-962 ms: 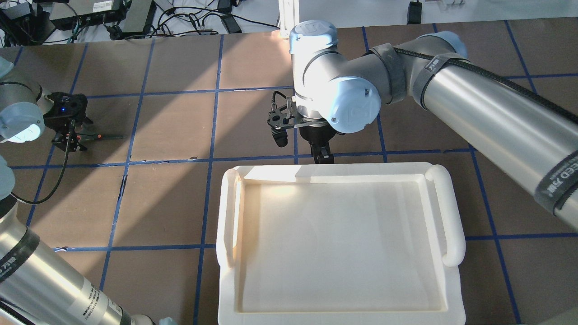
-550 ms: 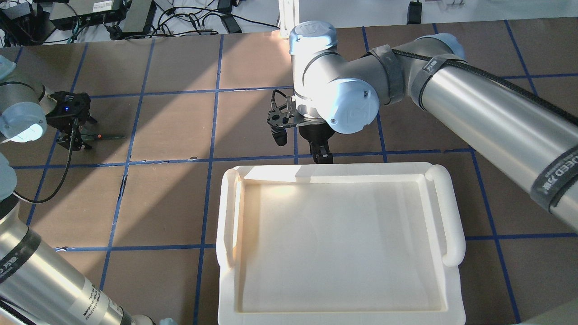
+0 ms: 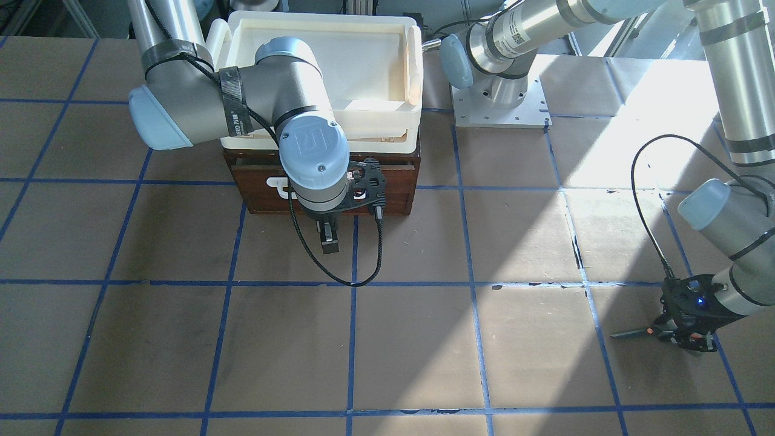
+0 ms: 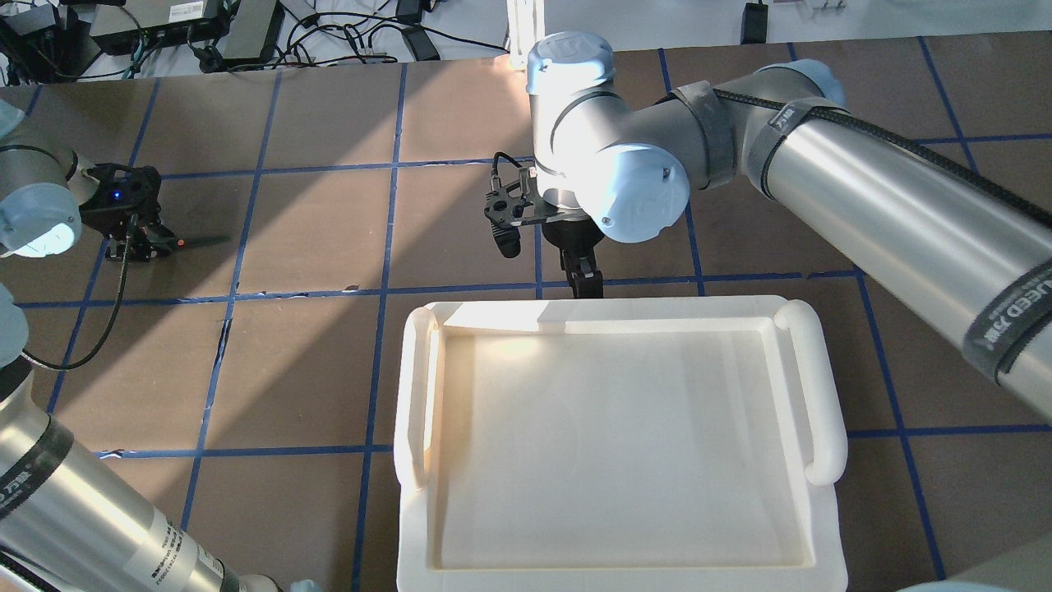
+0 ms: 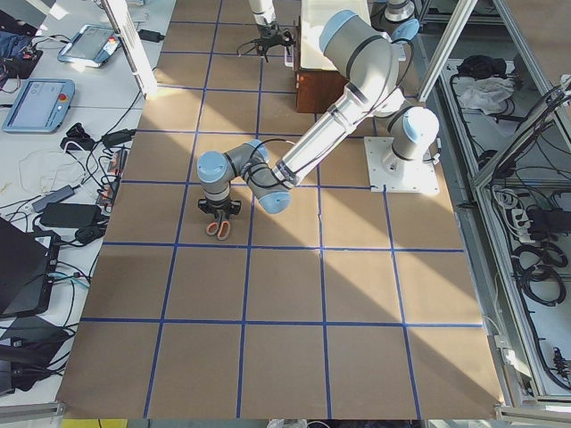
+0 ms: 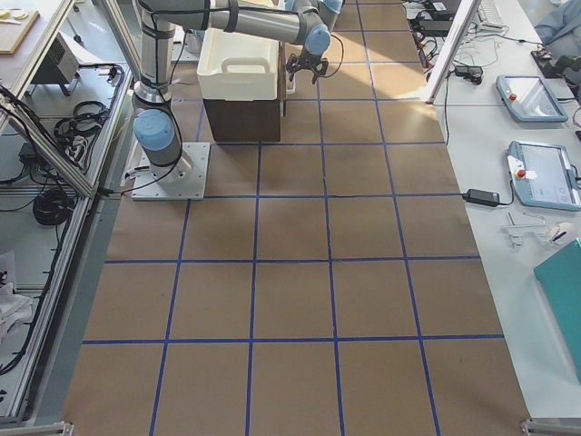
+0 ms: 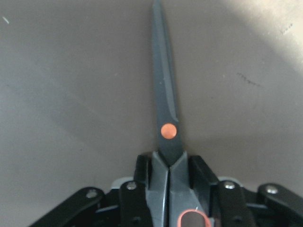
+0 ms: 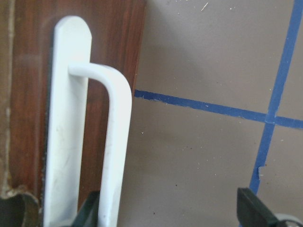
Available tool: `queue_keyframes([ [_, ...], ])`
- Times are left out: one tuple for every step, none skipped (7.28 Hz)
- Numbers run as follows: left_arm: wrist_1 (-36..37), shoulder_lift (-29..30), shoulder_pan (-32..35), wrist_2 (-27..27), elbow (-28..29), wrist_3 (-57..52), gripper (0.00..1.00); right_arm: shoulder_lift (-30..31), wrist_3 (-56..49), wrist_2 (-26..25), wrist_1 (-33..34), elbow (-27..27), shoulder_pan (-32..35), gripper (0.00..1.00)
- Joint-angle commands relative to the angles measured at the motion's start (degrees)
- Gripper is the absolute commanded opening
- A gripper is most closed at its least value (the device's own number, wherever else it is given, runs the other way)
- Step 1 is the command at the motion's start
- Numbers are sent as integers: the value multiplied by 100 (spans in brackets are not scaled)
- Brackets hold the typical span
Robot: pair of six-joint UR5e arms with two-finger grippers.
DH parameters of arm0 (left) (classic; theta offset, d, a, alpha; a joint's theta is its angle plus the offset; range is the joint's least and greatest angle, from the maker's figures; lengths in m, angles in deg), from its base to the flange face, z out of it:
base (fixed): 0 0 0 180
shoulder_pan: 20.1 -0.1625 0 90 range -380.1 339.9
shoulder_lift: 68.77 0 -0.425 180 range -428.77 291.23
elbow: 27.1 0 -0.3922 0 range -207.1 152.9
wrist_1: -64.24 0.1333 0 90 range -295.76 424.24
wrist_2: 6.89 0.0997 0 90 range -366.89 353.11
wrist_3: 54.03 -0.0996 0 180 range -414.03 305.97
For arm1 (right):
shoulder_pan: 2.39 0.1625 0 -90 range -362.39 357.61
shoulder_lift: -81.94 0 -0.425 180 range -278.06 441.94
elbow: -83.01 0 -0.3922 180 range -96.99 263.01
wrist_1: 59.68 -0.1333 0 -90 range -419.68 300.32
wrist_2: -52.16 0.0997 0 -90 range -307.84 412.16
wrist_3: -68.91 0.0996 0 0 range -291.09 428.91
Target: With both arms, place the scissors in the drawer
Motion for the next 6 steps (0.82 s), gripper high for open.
queue_keyframes([
  [4, -49, 28, -9, 15, -202, 0, -34, -10, 0, 63, -18, -28, 100],
  [-31, -102, 45, -9, 50, -202, 0, -43, -11, 9, 168, -35, -37, 100],
  [-109, -207, 124, -18, 68, -202, 0, -43, -11, 9, 264, -36, -37, 100],
  [-345, -329, 203, -35, 68, -202, 0, -43, -11, 9, 283, -44, -37, 100],
  [-539, -496, 238, -35, 68, -150, 0, -78, -19, 17, 335, -44, -54, 100],
  [-758, -698, 248, -35, 77, -124, 0, -104, -19, 17, 449, -44, -54, 100],
])
